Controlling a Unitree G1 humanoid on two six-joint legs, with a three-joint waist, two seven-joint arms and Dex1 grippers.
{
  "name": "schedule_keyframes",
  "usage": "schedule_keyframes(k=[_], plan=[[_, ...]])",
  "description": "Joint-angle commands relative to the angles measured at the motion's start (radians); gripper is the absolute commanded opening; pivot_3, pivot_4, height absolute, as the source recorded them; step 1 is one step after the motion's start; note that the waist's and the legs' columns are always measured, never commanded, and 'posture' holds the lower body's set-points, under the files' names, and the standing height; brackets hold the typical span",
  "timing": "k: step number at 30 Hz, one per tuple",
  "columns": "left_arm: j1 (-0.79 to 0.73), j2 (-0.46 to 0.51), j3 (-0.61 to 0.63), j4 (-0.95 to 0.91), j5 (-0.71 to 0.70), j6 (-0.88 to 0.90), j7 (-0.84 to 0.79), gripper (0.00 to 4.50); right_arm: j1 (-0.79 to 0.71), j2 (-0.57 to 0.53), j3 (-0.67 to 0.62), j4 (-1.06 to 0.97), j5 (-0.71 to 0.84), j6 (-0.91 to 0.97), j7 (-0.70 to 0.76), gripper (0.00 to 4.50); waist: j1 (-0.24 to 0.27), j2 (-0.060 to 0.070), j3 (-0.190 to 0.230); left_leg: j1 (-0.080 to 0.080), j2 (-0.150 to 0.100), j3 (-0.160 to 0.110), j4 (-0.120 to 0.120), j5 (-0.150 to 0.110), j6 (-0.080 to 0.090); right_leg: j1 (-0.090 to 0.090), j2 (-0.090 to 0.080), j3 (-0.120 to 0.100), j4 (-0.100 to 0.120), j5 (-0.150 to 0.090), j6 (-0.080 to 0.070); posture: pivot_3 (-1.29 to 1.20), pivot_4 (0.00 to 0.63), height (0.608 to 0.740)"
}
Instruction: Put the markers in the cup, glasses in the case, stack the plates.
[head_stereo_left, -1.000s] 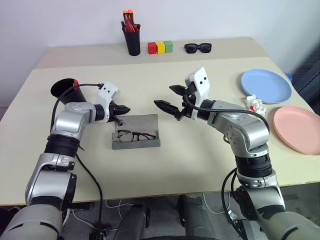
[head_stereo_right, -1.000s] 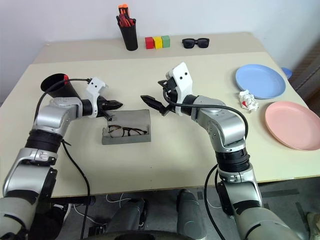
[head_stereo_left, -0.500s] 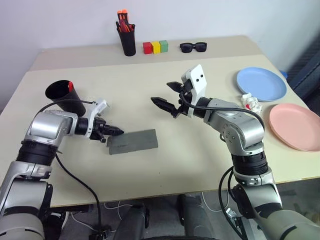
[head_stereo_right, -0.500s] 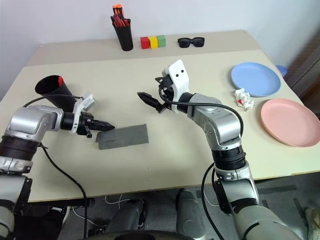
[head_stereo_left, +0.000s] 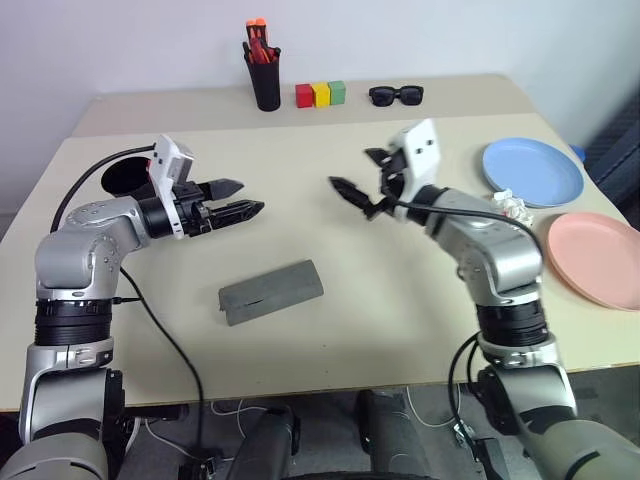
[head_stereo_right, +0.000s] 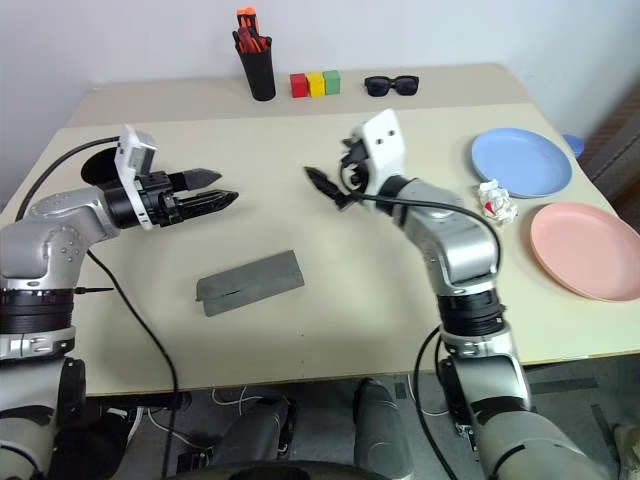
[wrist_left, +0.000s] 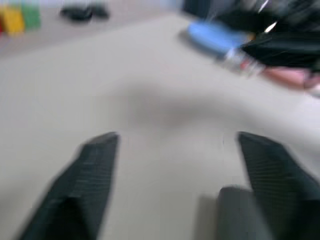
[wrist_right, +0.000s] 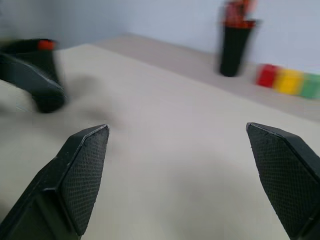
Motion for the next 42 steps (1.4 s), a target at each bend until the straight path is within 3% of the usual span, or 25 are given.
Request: schedule_keyframes(k=[1, 5, 9, 22, 26, 32, 38, 42], plan=[[0.005, 0.005, 0.026, -0.062, -0.062, -0.014, -0.031, 4.46, 0.049, -0.134, -0.089, 0.035, -0.038, 0.006, 0.006, 4.5, 0.002, 0.0, 0.0, 0.0, 0.0, 0.0, 0.0, 0.0, 0.0, 0.0, 0.0, 0.0, 0.0, 0.0, 0.0, 0.0, 0.15, 0.74], [0.021, 0.006, 0.003, -0.088, -0.09, -0.011, -0.061, 4.46, 0.143, -0.317, -0.172, 0.118, -0.094, 0.031, -0.014, 4.5, 0.001, 0.0, 0.0, 0.001, -0.001, 0.001, 0.0, 0.0, 0.001, 0.002, -0.001, 0.0, -0.001, 0.0, 0.0, 0.0, 0.15, 0.74], [0.025, 0.004, -0.01, -0.074, -0.083, -0.065, -0.099, 4.46, 0.258, -0.419, -0.235, 0.151, -0.149, 0.041, -0.055, 4.5, -0.006, 0.0, 0.0, 0.002, 0.0, 0.004, 0.0, 0.0, 0.001, 0.002, 0.0, 0.001, 0.0, 0.0, 0.0, 0.0, 0.15, 0.74], [0.005, 0.016, -0.075, 0.023, -0.032, -0.196, -0.214, 4.46, 0.379, -0.413, -0.342, 0.207, -0.148, 0.219, -0.137, 4.5, -0.001, 0.0, 0.0, 0.004, 0.001, 0.01, 0.002, -0.001, 0.002, 0.003, 0.001, 0.006, -0.001, 0.0, 0.001, 0.0, 0.15, 0.74], [0.006, 0.021, -0.08, 0.02, -0.038, -0.187, -0.215, 4.5, 0.374, -0.395, -0.349, 0.224, -0.127, 0.286, -0.143, 3.22, -0.001, 0.0, 0.0, 0.004, 0.001, 0.01, 0.002, -0.001, 0.002, 0.004, 0.001, 0.006, -0.001, 0.0, 0.001, 0.0, 0.15, 0.74], [0.012, 0.018, -0.076, 0.008, -0.047, -0.17, -0.198, 4.5, 0.346, -0.393, -0.339, 0.237, -0.129, 0.266, -0.15, 0.13, -0.001, 0.0, 0.0, 0.004, 0.001, 0.01, 0.003, -0.001, 0.002, 0.004, 0.001, 0.006, -0.001, 0.0, 0.001, 0.0, 0.15, 0.74], [0.017, 0.005, -0.066, 0.004, -0.045, -0.192, -0.168, 4.5, 0.25, -0.416, -0.291, 0.307, -0.206, 0.071, -0.198, 0.06, -0.002, -0.001, 0.0, 0.005, 0.001, 0.009, 0.003, -0.001, 0.002, 0.006, 0.001, 0.006, -0.003, 0.001, 0.002, 0.0, 0.15, 0.74], [0.017, -0.007, -0.063, 0.001, -0.044, -0.209, -0.145, 4.5, 0.108, -0.41, -0.215, 0.431, -0.251, -0.095, -0.181, 0.06, -0.01, 0.001, 0.0, 0.005, 0.001, 0.011, 0.003, -0.001, 0.003, 0.006, 0.001, 0.007, -0.004, 0.002, 0.003, 0.0, 0.15, 0.74]])
